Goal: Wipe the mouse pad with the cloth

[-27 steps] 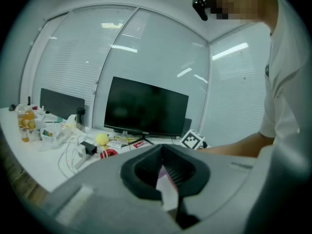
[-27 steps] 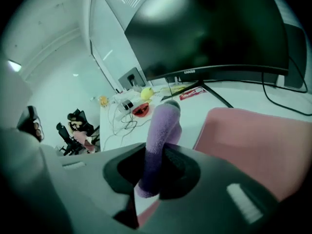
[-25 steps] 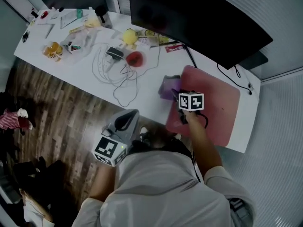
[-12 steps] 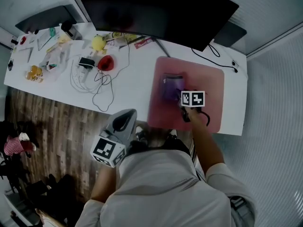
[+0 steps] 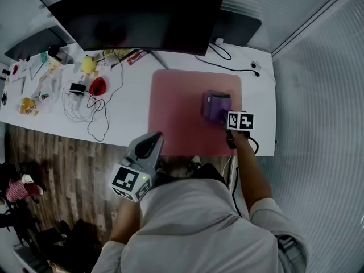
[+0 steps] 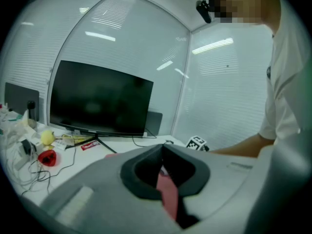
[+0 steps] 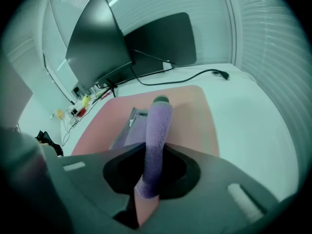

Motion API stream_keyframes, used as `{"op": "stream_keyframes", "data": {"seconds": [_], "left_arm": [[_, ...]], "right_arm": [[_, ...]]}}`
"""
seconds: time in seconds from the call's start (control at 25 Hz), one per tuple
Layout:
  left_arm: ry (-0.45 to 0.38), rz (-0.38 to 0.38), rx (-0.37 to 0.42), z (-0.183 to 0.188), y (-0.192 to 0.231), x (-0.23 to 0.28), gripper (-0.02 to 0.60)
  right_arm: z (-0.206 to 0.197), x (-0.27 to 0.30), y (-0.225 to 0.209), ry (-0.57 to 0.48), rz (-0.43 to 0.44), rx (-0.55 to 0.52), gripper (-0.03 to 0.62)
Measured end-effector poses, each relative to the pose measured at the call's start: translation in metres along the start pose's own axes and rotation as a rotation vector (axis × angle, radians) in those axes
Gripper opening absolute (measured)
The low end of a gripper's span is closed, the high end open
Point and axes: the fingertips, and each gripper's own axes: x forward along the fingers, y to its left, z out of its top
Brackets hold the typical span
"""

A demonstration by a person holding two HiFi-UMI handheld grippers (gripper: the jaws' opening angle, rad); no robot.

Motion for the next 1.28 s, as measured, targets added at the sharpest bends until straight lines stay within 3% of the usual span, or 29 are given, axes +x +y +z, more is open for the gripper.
{"op": "stream_keyframes", "data": {"seconds": [0.4,0.68,0.84,1.0,1.16,1.28], "left_arm": [[0.010,-0.085,0.032,0.004,-0.072,0.052,0.003],[0.016,-0.093,0.029,0.001,-0.077,0.047,0.003],[0.009,-0.107,0.032,0.003,-0.069,0.029,0.003],[-0.004,-0.113,0.036,0.007,-0.047,0.001,0.003],[-0.019,-0.083,0.021,0.005,-0.009,-0.046,0.003],[-0.023,-0.045,0.006,-0.001,0.026,-0.087,0.003]], "right_arm": [[-0.027,-0.074,-0.133,-0.047,-0.145,0.109,0.063],[-0.041,-0.111,-0.163,-0.162,-0.274,0.211,0.061],[-0.028,-0.134,-0.117,-0.271,-0.220,0.202,0.057],[-0.007,-0.144,-0.042,-0.340,-0.132,0.150,0.057],[0.002,-0.120,0.067,-0.325,0.040,0.064,0.057],[0.001,-0.087,0.167,-0.252,0.201,-0.020,0.057]]}}
